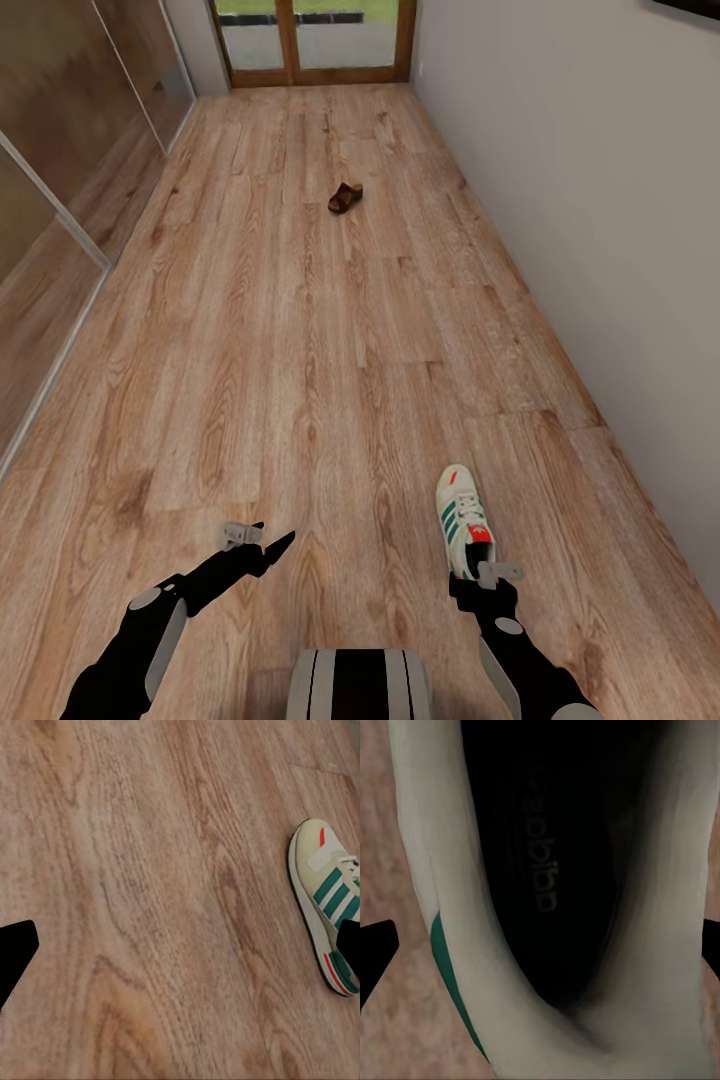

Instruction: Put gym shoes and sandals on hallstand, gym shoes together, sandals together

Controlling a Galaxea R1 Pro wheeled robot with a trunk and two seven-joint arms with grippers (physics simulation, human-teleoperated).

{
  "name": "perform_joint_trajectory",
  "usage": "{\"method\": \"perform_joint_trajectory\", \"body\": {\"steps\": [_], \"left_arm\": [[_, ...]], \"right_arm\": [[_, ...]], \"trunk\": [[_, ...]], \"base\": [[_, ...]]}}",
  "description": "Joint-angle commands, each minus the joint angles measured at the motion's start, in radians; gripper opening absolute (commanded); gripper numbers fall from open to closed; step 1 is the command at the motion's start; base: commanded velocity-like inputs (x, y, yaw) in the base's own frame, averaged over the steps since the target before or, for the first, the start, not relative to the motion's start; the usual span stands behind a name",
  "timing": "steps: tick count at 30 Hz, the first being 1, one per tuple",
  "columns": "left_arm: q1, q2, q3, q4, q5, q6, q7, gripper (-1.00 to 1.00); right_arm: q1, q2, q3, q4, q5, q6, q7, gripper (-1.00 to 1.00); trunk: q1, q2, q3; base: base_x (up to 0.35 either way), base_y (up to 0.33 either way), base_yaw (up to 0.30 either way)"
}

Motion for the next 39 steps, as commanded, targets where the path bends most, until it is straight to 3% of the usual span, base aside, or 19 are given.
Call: {"method": "perform_joint_trajectory", "body": {"steps": [1,17,18,39], "left_arm": [[0.000,0.000,0.001,0.000,0.008,0.010,-0.005,1.00],[0.000,0.000,0.001,0.000,0.009,0.011,-0.005,1.00],[0.000,0.000,0.001,0.000,0.009,0.011,-0.005,1.00],[0.005,0.001,0.008,-0.001,0.010,0.002,-0.007,1.00]], "right_arm": [[-0.001,-0.001,0.007,0.001,-0.009,-0.004,-0.007,1.00],[-0.001,-0.001,0.007,0.001,-0.009,-0.005,-0.008,1.00],[-0.001,-0.001,0.007,0.001,-0.009,-0.005,-0.008,-1.00],[-0.001,-0.001,0.007,0.001,-0.009,-0.004,-0.007,-1.00]], "trunk": [[0.000,0.000,-0.001],[0.000,0.000,-0.001],[0.000,0.000,-0.001],[0.000,0.000,-0.001]], "base": [[0.043,0.000,0.000],[0.010,0.000,0.000],[0.000,0.000,0.000],[0.000,0.000,0.000]]}}
